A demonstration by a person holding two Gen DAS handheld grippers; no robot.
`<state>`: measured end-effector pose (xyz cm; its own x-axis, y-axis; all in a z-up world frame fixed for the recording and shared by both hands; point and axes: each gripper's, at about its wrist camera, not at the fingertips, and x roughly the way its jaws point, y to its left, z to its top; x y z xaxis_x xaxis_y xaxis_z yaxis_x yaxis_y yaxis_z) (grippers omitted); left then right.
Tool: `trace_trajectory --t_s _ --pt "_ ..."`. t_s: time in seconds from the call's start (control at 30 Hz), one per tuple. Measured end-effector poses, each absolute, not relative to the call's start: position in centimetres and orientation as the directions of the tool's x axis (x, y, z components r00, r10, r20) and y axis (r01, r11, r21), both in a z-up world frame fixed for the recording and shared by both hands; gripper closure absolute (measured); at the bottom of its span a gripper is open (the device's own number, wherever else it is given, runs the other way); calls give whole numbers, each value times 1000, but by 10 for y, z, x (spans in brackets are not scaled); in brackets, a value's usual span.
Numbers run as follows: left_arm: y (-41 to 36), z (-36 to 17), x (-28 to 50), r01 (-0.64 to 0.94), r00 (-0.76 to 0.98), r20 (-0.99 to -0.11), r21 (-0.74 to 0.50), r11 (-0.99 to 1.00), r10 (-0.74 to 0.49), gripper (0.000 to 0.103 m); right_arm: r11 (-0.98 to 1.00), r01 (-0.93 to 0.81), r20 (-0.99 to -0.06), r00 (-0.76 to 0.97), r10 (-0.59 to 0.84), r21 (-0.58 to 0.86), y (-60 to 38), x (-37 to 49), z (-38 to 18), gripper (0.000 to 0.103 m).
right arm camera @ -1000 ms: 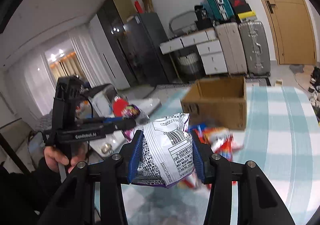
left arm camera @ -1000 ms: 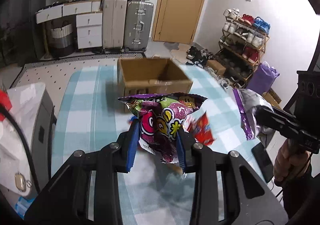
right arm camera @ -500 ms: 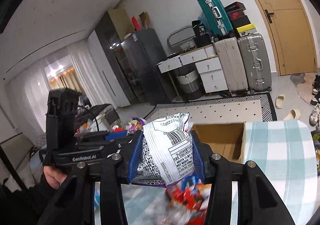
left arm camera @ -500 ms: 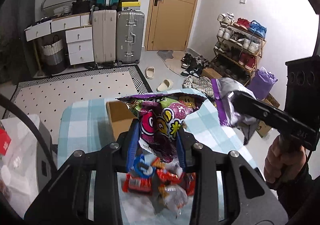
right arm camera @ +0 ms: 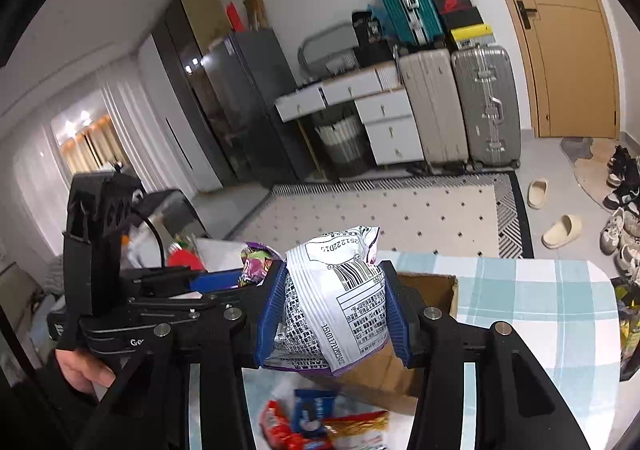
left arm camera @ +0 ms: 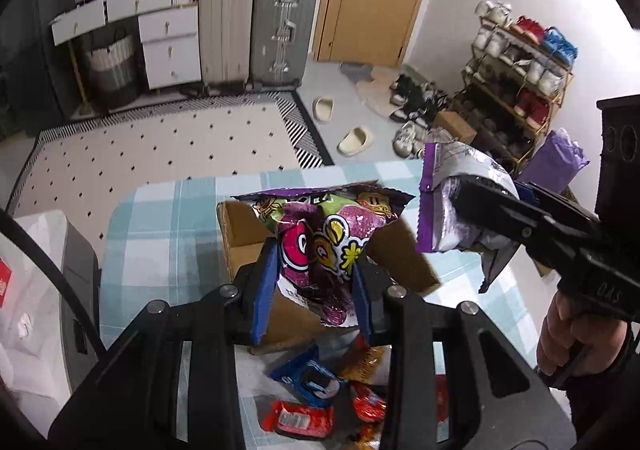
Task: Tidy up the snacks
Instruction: 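Lift both held bags and carry them over the open cardboard box, then open both grippers to drop the bags into the box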
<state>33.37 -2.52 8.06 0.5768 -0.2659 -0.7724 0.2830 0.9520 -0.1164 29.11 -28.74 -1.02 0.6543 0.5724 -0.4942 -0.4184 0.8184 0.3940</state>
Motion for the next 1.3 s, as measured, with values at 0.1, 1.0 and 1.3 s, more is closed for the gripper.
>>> trace_trajectory --t_s 0.1,1.0,1.3 --pt "-24 53 345 272 551 -794 -120 955 -257 72 830 -407 -532 638 556 381 -281 309 -35 57" --pt "-24 -77 395 242 437 -885 -54 969 -159 71 861 -350 -691 517 506 369 -262 363 -155 56" --pt "-32 -84 399 230 436 -892 -18 973 -119 70 880 -347 -711 524 470 325 -250 363 -159 56"
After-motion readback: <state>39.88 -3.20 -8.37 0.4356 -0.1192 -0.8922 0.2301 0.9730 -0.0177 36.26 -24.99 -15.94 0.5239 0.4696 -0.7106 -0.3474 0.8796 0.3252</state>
